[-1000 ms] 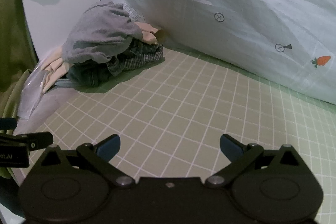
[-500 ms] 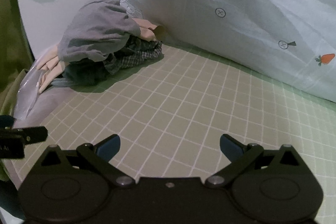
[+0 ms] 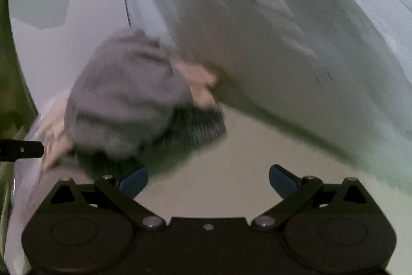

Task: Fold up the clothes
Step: 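Grasp the grey garment on the pile with both grippers and lift it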

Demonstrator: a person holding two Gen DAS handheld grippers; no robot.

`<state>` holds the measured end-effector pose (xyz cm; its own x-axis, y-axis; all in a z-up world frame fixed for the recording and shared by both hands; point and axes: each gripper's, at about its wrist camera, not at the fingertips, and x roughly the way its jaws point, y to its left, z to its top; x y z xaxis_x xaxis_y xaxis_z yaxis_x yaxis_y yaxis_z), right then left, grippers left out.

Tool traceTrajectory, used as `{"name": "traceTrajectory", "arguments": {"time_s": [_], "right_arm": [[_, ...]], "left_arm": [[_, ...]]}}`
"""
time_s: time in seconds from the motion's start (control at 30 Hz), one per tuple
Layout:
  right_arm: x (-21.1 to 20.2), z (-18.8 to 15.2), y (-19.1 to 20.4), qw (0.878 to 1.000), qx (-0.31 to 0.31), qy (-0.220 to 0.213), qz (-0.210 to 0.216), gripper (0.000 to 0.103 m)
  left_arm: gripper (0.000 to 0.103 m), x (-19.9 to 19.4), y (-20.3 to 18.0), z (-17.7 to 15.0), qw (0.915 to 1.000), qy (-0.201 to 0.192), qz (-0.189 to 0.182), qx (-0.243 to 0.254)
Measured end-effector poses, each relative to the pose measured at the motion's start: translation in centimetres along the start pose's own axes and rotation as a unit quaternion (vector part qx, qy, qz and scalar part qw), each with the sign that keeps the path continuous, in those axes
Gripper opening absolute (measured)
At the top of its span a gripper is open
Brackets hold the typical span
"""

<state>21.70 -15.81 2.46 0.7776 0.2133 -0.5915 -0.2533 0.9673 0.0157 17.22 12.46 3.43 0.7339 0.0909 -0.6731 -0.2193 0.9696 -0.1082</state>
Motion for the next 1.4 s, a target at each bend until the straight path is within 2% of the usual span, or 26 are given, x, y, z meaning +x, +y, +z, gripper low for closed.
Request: {"name": "traceTrajectory", "arguments": {"time_s": [0.1, 0.2, 0.27, 0.37, 0.4, 0.43, 0.47, 0.53, 0.57, 0.6, 0.63, 0.87, 1.03, 1.13, 1.27, 1.33, 1.4], "right_arm": [[3.4, 4.1, 1.3, 1.0, -0.009, -0.017, 0.018, 0.098], [7.1, 6.8, 2.7, 0.999, -0.02, -0.016, 0.039, 0.092], [9.5, 8.0, 3.6, 0.998, -0.024, -0.006, 0.054, 0.086], [10.8, 7.9, 4.3, 0.997, -0.025, 0.004, 0.076, 0.075], [11.2, 7.9, 4.5, 0.996, -0.025, 0.007, 0.083, 0.061], [11.6, 7.9, 4.8, 0.996, -0.025, 0.01, 0.091, 0.041], [12.0, 7.9, 5.0, 0.995, -0.025, 0.013, 0.098, 0.033], [12.7, 7.8, 5.5, 0.993, -0.027, 0.017, 0.111, 0.01], [12.0, 7.6, 5.6, 0.993, -0.043, 0.007, 0.108, 0.009], [11.2, 7.4, 5.6, 0.993, -0.049, -0.003, 0.106, 0.008], [10.4, 7.1, 5.5, 0.993, -0.054, -0.013, 0.103, 0.008], [1.3, 4.8, 0.8, 0.994, -0.027, -0.089, 0.052, 0.007], [-5.2, 3.1, -2.5, 0.99, -0.008, -0.143, 0.016, 0.006], [-9.8, 0.8, -6.2, 0.987, -0.002, -0.16, -0.031, 0.006], [-16.3, -3.4, -12.5, 0.981, 0.006, -0.164, -0.106, 0.006], [-19.1, -6.0, -16.3, 0.977, 0.016, -0.153, -0.145, 0.007], [-20.9, -9.2, -20.8, 0.974, 0.036, -0.118, -0.192, 0.007]], "left_arm": [[0.103, 3.1, 0.9, 4.0, 0.9997, -0.014, -0.004, -0.021], [0.101, 6.7, 1.3, 6.8, 0.9989, -0.009, -0.017, -0.042], [0.095, 9.1, 1.4, 7.9, 0.9983, 0.003, -0.026, -0.053], [0.078, 11.4, 1.5, 8.4, 0.9964, 0.018, -0.043, -0.07], [0.065, 11.6, 1.4, 8.3, 0.9955, 0.018, -0.053, -0.076], [0.054, 11.5, 1.3, 8.2, 0.9948, 0.015, -0.063, -0.079], [0.05, 11.3, 1.1, 8.0, 0.9948, 0.011, -0.066, -0.076], [0.032, 10.6, 0.4, 7.6, 0.9969, 0.0, -0.056, -0.056], [0.026, 10.1, -0.1, 7.5, 0.998, -0.005, -0.047, -0.043], [0.015, 9.4, -0.5, 7.4, 0.9987, -0.011, -0.037, -0.033], [0.011, 8.7, -0.8, 7.2, 0.9989, -0.018, -0.033, -0.027], [0.007, 1.5, -3.7, 6.2, 0.9949, -0.071, -0.071, -0.004], [0.007, -5.3, -8.1, 4.0, 0.9852, -0.097, -0.14, 0.023], [0.007, -7.9, -12.1, 1.3, 0.9763, -0.084, -0.197, 0.03], [0.009, -9.7, -19.3, -3.9, 0.9631, -0.044, -0.262, 0.043], [0.013, -10.2, -22.8, -6.8, 0.9622, -0.018, -0.267, 0.052], [0.012, -10.9, -25.3, -9.9, 0.9641, 0.006, -0.259, 0.058]]}}
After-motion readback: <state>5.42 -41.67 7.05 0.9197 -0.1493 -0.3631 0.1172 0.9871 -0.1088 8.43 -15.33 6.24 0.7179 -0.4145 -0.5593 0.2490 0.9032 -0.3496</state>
